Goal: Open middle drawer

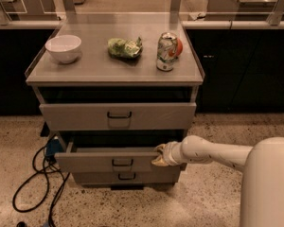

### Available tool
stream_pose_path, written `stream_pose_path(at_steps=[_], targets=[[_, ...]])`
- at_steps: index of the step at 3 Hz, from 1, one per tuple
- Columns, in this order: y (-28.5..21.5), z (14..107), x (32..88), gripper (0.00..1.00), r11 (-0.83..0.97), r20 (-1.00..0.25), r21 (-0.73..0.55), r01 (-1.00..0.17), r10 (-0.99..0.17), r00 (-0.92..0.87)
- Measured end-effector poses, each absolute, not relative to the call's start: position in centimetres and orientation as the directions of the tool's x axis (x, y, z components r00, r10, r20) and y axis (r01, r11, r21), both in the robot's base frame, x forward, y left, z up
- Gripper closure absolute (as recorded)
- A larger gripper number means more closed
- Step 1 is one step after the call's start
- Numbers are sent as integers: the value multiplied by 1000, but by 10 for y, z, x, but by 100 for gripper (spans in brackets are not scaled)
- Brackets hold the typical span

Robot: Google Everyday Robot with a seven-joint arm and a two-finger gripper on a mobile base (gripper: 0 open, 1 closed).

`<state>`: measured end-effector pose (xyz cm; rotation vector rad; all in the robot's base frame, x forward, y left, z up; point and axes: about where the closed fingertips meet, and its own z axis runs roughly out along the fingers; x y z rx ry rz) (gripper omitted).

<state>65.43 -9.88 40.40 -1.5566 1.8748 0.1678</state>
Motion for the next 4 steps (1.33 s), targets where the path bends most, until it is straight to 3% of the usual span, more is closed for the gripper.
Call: stream_pose_path(at_steps=[4], targets=[[-106,406,626,100,279,-561,-330,-902,-826,-51]])
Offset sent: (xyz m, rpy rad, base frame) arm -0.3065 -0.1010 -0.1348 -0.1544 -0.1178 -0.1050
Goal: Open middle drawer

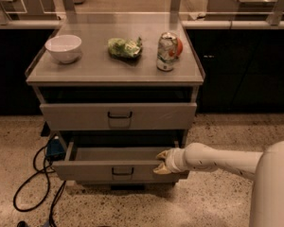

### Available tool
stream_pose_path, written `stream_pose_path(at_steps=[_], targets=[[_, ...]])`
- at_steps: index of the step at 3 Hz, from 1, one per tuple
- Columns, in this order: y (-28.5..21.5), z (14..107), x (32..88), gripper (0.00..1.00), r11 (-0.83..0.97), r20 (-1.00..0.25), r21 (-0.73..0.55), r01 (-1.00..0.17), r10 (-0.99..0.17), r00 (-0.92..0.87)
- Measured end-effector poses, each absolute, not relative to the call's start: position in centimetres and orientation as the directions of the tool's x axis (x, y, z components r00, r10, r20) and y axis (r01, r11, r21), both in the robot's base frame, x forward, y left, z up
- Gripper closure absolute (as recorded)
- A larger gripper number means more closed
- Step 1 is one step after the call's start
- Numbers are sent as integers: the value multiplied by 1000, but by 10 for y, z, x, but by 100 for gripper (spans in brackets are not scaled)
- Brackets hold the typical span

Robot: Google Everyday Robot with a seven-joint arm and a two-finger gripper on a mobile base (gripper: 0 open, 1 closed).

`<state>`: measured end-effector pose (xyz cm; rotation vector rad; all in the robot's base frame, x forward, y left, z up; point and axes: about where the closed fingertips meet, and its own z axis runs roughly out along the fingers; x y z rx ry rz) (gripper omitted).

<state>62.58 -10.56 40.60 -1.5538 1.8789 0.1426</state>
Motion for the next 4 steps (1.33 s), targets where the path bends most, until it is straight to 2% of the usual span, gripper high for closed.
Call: stream_pose_path(at_steps=[4], targets=[[-106,410,607,100,270,-551,-360,-893,-834,-30]])
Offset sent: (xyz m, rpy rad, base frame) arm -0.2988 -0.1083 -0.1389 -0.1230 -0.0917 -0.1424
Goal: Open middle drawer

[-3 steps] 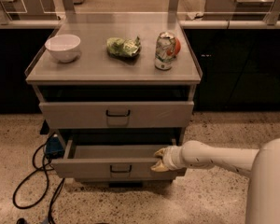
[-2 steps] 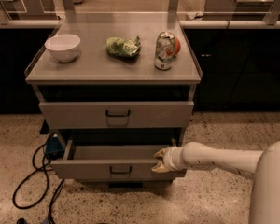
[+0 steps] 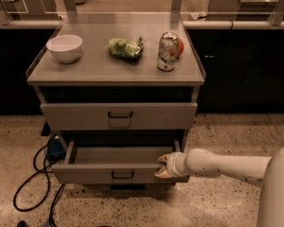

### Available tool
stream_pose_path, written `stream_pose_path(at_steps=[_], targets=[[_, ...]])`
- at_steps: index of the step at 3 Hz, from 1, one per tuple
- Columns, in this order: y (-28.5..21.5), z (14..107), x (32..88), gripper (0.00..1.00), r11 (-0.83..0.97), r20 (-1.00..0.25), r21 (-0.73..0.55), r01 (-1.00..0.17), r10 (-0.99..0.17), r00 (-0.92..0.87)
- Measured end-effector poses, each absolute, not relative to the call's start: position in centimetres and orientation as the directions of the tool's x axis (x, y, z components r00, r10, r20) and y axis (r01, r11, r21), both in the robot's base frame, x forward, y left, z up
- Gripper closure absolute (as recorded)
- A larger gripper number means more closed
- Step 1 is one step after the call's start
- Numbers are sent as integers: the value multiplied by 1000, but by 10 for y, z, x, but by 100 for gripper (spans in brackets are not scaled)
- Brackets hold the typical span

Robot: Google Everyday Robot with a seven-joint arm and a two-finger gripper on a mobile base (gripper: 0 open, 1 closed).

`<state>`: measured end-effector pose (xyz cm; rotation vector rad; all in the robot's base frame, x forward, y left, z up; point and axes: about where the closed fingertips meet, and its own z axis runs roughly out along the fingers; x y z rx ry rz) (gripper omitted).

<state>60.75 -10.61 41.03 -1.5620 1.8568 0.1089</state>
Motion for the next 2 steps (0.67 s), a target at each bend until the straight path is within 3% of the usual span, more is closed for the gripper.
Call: stream_pose_path(at_steps=[2], targets=[[-107,409,597,100,274,-547,-364,-890,-836,-34]])
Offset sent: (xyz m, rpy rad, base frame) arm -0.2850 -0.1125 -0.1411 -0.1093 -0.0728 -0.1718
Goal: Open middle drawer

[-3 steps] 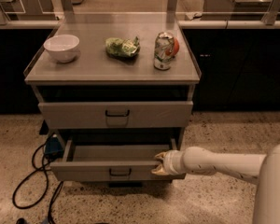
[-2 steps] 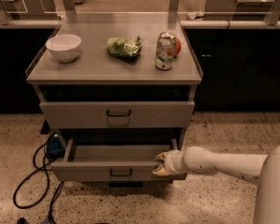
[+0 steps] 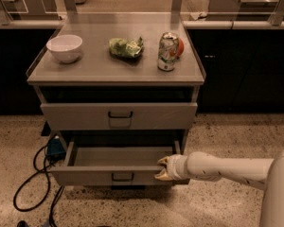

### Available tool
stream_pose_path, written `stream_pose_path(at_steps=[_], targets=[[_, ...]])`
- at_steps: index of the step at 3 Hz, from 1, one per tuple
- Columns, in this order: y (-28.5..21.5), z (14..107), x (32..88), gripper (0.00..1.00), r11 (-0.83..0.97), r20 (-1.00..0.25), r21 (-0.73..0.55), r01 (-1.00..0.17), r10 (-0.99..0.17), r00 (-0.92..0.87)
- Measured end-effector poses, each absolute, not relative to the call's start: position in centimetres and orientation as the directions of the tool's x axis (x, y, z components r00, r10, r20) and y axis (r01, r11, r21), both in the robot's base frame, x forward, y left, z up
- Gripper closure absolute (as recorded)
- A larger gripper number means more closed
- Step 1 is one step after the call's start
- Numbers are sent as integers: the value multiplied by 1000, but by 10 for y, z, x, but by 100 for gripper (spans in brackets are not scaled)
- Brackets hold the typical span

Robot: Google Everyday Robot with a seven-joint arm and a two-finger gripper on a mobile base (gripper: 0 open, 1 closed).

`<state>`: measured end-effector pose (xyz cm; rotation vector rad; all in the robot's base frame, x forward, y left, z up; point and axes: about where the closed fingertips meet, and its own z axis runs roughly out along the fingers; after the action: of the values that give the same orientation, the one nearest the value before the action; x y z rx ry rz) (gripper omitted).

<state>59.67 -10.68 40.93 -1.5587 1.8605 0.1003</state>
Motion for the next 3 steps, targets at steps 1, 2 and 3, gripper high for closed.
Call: stream_pose_path(at_steps=[1,2,3], targets=[[-109,404,579,100,258,-540,-391,-884,-842,-7],[-107,408,578,100,257,-540,-391,-884,-842,-6],[-106,405,569,100,247,-538,-397,-884,-843,6]])
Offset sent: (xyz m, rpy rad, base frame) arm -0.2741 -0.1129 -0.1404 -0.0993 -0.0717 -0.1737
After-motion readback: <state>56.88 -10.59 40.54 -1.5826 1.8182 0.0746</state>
